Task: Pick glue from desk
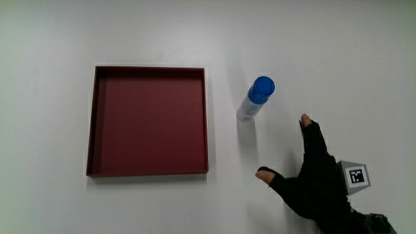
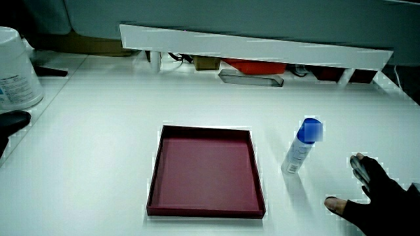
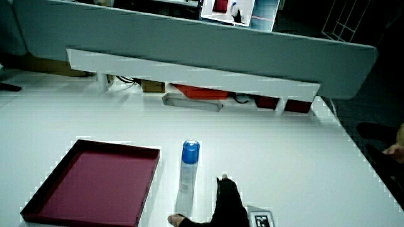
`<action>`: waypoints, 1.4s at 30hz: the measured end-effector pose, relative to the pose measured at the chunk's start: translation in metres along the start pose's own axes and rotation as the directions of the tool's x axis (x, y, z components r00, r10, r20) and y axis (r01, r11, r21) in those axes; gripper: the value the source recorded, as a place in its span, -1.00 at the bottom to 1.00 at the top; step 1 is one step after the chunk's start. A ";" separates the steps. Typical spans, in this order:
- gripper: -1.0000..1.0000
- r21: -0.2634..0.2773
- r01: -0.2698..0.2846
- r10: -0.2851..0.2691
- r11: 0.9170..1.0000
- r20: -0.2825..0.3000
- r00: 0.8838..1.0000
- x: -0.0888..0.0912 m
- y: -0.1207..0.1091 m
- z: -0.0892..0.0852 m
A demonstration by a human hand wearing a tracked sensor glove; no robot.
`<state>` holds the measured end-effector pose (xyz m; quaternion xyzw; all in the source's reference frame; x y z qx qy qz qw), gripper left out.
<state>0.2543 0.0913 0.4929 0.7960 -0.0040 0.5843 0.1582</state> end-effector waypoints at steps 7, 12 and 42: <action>0.00 -0.009 0.058 -0.058 0.998 0.035 0.998 0.001 0.031 0.006; 0.00 -0.036 0.104 -0.104 0.994 -0.007 0.995 -0.005 0.052 0.002; 0.22 -0.069 0.117 -0.124 0.991 -0.120 0.985 -0.006 0.114 -0.019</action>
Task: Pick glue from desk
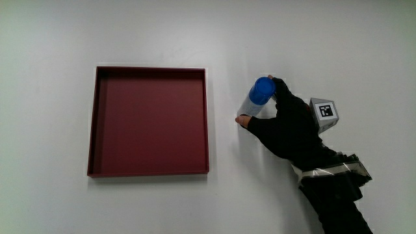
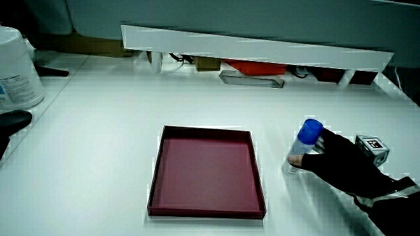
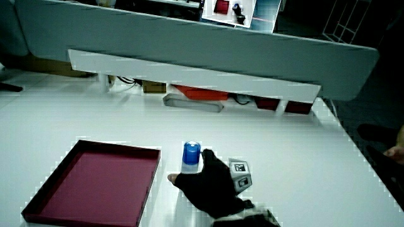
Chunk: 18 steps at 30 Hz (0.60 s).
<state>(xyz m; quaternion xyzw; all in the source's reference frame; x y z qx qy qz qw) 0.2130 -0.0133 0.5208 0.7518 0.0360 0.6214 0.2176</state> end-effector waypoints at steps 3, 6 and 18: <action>0.35 0.002 -0.008 0.008 1.000 -0.014 1.000 0.000 0.001 0.000; 0.48 0.029 -0.008 0.009 1.000 -0.029 1.000 0.003 0.000 0.001; 1.00 0.115 -0.079 0.079 0.990 0.003 0.997 0.004 -0.002 0.004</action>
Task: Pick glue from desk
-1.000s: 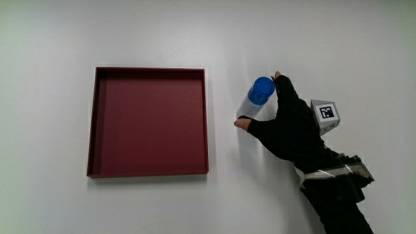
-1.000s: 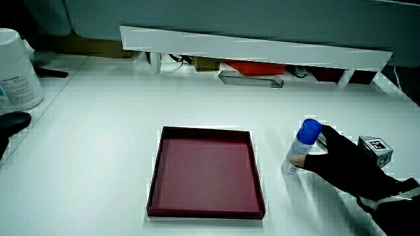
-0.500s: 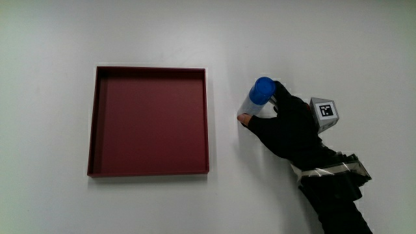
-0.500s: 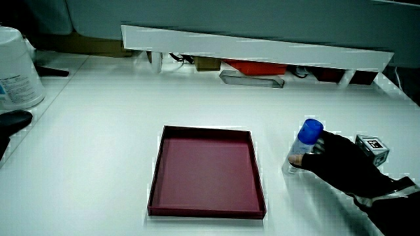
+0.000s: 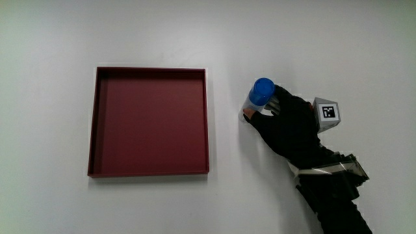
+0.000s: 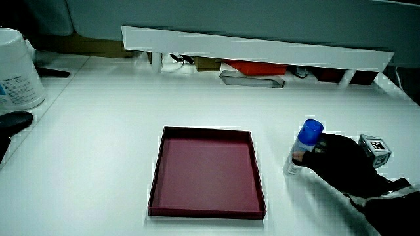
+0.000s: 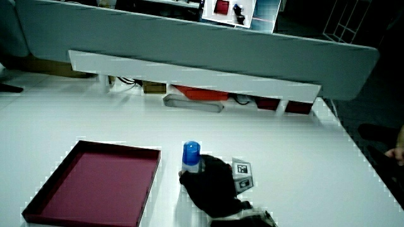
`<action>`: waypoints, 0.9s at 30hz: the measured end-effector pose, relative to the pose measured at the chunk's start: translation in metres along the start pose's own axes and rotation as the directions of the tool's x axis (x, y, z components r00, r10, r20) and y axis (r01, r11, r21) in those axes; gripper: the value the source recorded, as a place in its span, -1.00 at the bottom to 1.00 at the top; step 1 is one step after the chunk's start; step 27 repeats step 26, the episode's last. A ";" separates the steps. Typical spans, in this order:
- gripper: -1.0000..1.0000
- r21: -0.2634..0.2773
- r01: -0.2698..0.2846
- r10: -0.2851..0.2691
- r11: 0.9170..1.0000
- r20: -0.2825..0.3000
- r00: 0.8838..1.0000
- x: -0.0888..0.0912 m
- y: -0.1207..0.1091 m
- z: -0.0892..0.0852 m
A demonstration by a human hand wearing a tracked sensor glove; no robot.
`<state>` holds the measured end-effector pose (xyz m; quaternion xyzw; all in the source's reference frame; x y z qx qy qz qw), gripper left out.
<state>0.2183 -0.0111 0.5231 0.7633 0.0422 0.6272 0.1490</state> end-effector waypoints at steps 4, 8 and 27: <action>1.00 -0.005 -0.011 0.011 1.000 0.000 1.000 -0.008 0.000 0.001; 1.00 -0.005 -0.045 0.045 0.999 0.021 0.999 -0.022 0.003 0.002; 1.00 -0.138 -0.245 0.247 0.960 -0.002 0.969 -0.099 0.026 -0.057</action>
